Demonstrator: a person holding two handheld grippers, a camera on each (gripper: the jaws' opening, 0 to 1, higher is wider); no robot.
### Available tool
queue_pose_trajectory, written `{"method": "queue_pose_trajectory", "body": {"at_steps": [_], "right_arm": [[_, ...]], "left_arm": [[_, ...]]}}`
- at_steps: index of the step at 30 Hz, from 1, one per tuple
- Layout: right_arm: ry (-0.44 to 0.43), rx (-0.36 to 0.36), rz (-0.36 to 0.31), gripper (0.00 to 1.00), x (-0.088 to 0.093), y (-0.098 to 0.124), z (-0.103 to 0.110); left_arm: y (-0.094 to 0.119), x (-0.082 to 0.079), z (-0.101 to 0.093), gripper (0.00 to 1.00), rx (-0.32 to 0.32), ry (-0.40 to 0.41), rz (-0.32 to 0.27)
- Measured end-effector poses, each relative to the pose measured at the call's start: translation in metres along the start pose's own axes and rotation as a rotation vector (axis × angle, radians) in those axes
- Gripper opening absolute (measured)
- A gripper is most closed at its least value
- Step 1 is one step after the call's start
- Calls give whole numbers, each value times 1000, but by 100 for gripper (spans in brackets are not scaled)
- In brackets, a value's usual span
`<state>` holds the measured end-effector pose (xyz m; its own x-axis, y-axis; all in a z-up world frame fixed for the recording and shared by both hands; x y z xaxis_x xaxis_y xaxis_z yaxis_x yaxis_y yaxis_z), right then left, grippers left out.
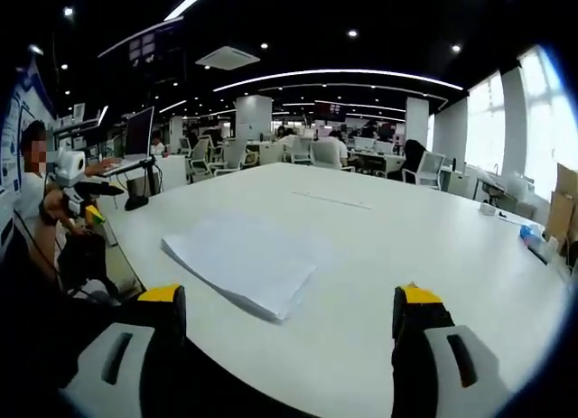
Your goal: Organize the stack of printing papers by aligning and flattening the scattered papers on the table
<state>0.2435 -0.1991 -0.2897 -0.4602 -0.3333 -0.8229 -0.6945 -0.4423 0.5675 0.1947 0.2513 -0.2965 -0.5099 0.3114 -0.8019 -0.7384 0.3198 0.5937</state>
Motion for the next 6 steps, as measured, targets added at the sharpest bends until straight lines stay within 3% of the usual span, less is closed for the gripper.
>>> {"method": "queue_pose_trajectory", "body": {"at_steps": [6], "right_arm": [[7, 3, 12, 90, 2, -2, 0]], "left_arm": [[0, 0, -1, 95, 3, -4, 1]]}}
Point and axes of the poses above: the point that each gripper's makers call its tool centre point, and the gripper's own axes: y roughly backward along the fingers, z roughly to its left, x roughly out of its underside, the point moved 5 cm from there along y, roughly backward along the fingers, and after that the axes turned 13 degrees about z, right-handed, at the moved point
